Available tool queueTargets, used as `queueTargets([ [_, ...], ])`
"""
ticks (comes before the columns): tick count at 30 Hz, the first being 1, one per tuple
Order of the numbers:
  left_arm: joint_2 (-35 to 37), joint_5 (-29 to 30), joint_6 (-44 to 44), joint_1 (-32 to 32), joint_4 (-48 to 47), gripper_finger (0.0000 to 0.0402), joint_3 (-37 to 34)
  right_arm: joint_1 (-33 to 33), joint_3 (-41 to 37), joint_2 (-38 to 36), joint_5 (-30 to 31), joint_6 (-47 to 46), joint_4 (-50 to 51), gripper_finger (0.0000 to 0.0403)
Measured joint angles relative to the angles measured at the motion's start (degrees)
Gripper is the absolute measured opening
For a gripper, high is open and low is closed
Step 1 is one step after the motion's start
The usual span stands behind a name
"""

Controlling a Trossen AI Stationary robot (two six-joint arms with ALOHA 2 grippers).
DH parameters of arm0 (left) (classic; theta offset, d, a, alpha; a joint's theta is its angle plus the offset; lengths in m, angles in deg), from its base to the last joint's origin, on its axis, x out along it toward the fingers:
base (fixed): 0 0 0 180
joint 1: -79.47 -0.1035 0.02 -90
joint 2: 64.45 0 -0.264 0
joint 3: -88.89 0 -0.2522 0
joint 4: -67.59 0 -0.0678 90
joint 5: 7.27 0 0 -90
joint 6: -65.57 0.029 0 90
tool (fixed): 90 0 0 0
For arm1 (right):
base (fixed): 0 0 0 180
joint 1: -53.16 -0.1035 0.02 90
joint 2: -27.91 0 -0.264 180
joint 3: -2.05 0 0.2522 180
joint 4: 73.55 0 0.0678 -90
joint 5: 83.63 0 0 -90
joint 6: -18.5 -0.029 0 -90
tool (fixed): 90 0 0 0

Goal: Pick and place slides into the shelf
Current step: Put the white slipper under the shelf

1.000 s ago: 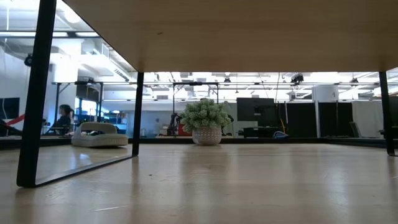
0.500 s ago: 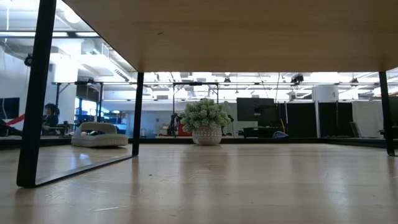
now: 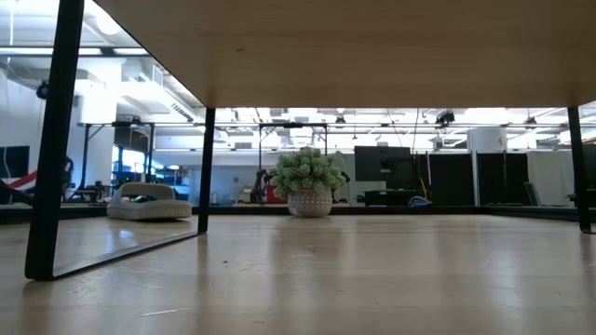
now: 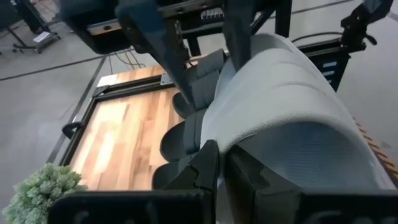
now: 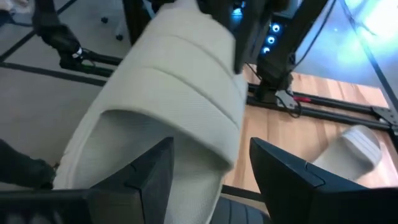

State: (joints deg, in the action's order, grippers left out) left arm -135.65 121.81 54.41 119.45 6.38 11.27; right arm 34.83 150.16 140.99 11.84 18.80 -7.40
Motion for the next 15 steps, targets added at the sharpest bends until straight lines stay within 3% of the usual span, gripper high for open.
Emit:
queueTargets([
  [10,-2.7,-6.6,0.1,-3.4,2.9,0.0,-0.9,-0.9,0.0,0.0,0.0,1.1,-1.4,0.0203],
  [15,-4.1,-7.0,0.0,-3.6,2.8,0.0,-0.8,-0.9,0.0,0.0,0.0,-1.1,-0.7,0.019],
])
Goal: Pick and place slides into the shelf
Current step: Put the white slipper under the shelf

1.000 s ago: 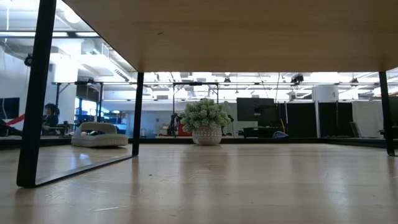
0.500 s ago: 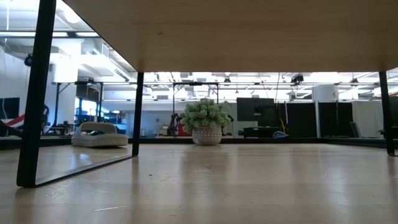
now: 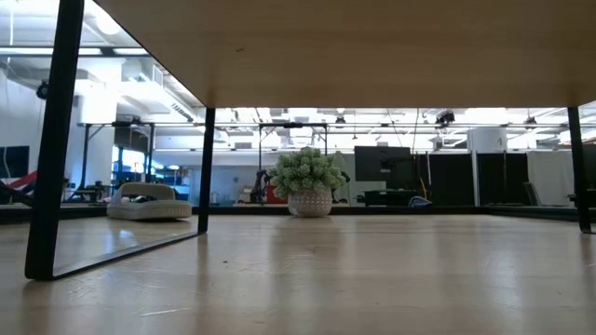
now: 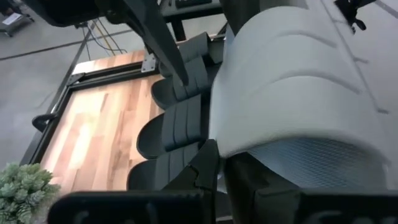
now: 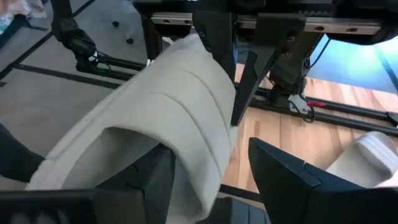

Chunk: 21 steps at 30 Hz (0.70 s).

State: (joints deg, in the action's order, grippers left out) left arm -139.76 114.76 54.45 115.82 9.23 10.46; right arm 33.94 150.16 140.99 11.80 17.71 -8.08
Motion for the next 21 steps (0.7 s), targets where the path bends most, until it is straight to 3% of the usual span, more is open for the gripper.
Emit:
queueTargets([
  [3,0.1,0.0,-0.2,0.0,0.0,0.0,0.0,0.0,0.0,0.0,0.0,-0.6,0.9,0.0153],
  [10,1.3,-0.1,-0.4,0.0,0.2,0.0,0.5,0.1,0.1,-0.1,-0.8,-1.4,1.2,0.0023],
  [21,3.9,-1.6,-2.3,0.1,1.2,0.0,0.7,-0.1,0.1,-2.4,-0.8,-5.6,0.9,0.0012],
])
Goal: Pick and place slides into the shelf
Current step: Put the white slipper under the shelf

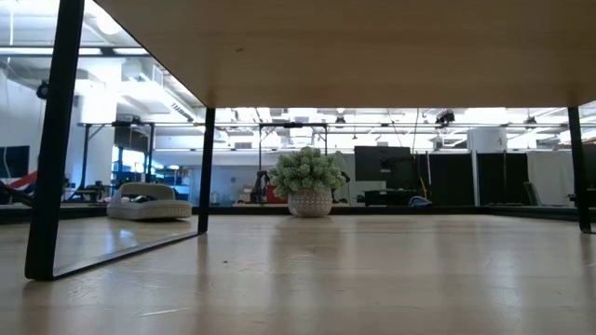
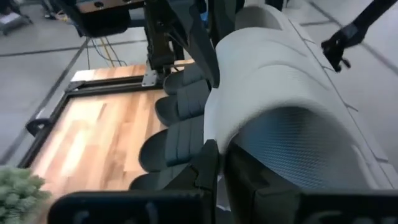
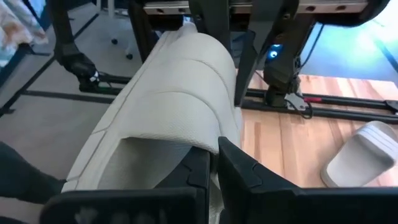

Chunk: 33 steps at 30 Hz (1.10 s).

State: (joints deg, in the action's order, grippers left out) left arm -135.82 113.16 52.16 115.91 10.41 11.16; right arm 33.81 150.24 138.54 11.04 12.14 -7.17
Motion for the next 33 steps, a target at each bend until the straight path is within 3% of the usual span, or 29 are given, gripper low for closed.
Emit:
queueTargets([
  [7,-0.3,-1.3,-4.2,0.5,-1.2,0.0029,-0.3,-0.2,-0.1,-0.8,1.5,-1.1,3.4,0.0012],
  [14,-0.3,1.8,-8.8,0.8,-1.1,0.0127,-0.3,-0.1,-0.1,-0.8,1.9,-3.2,6.3,0.0012],
  [21,1.0,0.7,-14.3,1.0,-6.2,0.0216,-0.1,-1.4,-0.1,-2.2,0.6,-8.0,8.5,0.0012],
  [27,4.4,-1.7,-26.2,2.3,-17.9,0.0235,-0.3,-5.5,0.0,-4.0,-10.2,-20.4,13.1,0.0012],
  [33,5.4,-1.8,-29.8,4.1,-22.4,0.0235,-1.0,-13.7,0.1,-3.0,-13.8,-34.7,13.4,0.0012],
])
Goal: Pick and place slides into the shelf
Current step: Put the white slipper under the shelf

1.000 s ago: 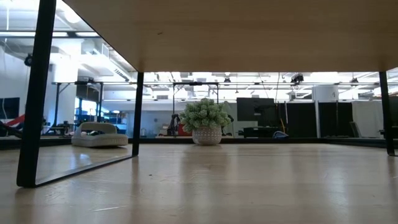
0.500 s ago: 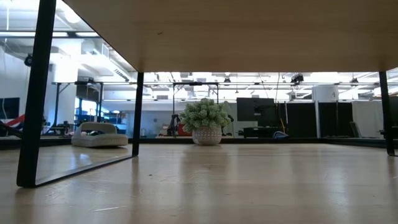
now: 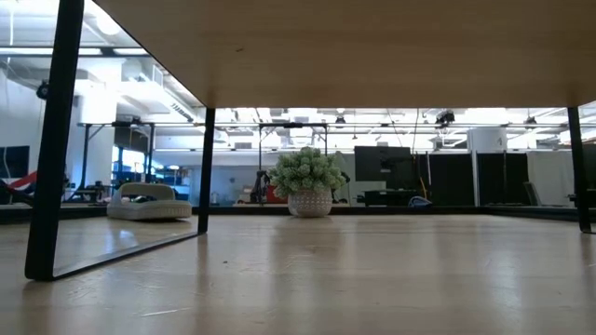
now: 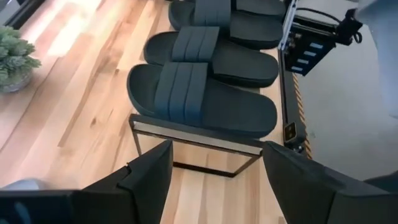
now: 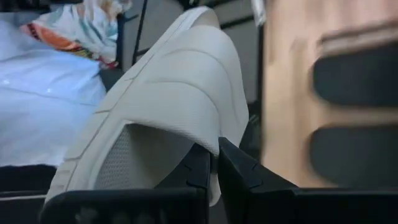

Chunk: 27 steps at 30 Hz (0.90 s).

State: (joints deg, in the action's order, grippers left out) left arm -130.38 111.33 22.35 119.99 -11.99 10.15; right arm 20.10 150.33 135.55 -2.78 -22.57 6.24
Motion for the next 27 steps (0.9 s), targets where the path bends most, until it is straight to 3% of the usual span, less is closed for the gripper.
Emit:
queueTargets([
  [4,-1.3,-0.1,0.3,0.5,0.0,0.0235,0.0,-6.1,0.0,2.1,6.4,-9.8,0.9,0.0013],
  [10,-4.8,0.3,4.1,0.5,-3.7,0.0235,-0.2,-14.9,0.0,5.0,29.3,-24.9,6.1,0.0013],
  [13,-6.4,1.0,6.3,0.5,-4.9,0.0235,-1.0,-18.2,0.0,7.1,36.2,-32.4,8.7,0.0013],
  [16,-7.7,2.0,8.6,0.5,-5.3,0.0235,-2.2,-20.3,0.0,9.7,35.3,-39.1,10.5,0.0013],
  [20,-9.0,2.8,9.5,0.5,-5.4,0.0235,-4.1,-21.7,0.0,13.9,29.6,-44.4,10.6,0.0013],
  [27,-9.9,6.7,9.1,0.5,-5.3,0.0235,-5.8,-23.4,0.0,18.6,30.0,-52.3,13.8,0.0013],
])
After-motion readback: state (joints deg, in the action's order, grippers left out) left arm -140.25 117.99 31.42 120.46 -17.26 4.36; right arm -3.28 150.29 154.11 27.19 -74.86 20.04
